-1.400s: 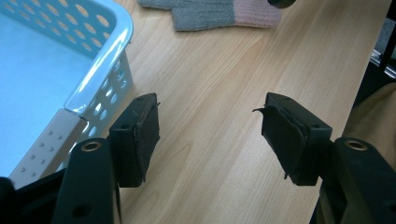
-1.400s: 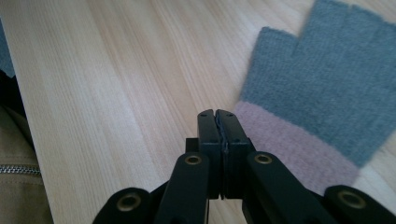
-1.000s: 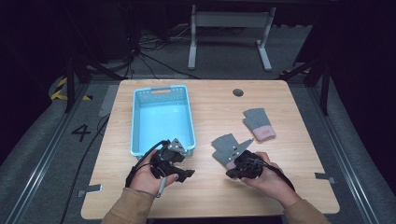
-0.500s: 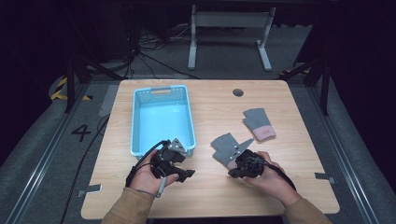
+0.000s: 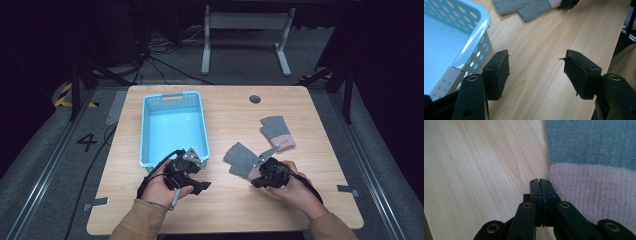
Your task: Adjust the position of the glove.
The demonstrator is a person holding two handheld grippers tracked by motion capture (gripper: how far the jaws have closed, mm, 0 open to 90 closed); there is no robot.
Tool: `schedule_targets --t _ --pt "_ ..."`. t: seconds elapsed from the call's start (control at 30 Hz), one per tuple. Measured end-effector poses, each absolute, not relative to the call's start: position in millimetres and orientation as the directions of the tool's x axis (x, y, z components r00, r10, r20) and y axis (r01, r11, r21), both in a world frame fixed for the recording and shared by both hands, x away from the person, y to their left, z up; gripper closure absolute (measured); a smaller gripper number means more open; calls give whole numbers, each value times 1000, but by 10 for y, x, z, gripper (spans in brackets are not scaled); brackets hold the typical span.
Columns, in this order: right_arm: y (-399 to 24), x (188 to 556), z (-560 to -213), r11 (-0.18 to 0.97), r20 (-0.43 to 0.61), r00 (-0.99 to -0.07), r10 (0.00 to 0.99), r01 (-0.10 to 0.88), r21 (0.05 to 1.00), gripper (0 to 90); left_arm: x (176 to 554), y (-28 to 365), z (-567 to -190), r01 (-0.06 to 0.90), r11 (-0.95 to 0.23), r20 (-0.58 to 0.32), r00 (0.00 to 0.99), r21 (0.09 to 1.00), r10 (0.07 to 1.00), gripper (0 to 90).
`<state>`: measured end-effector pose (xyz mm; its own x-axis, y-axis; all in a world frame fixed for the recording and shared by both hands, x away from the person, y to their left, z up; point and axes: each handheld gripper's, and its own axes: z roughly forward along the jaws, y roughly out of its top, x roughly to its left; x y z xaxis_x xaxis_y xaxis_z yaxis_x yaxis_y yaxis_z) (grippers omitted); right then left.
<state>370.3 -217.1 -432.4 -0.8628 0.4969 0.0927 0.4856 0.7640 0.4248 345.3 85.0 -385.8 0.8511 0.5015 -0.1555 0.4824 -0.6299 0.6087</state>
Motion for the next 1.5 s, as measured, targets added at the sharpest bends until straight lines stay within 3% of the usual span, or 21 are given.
schedule_targets --t 1.13,1.4,1.5 --pt "-2487 3857 -4338 681 49 -769 638 592 431 900 3462 828 -3861 477 -638 -147 854 604 500 371" --pt "-2484 3793 -4248 667 77 -787 613 566 484 893 3473 811 -3856 472 -634 -150 857 613 493 371" --pt "-2463 3766 -4184 655 66 -792 607 546 523 836 3476 813 -3854 470 -632 -151 858 616 491 371"
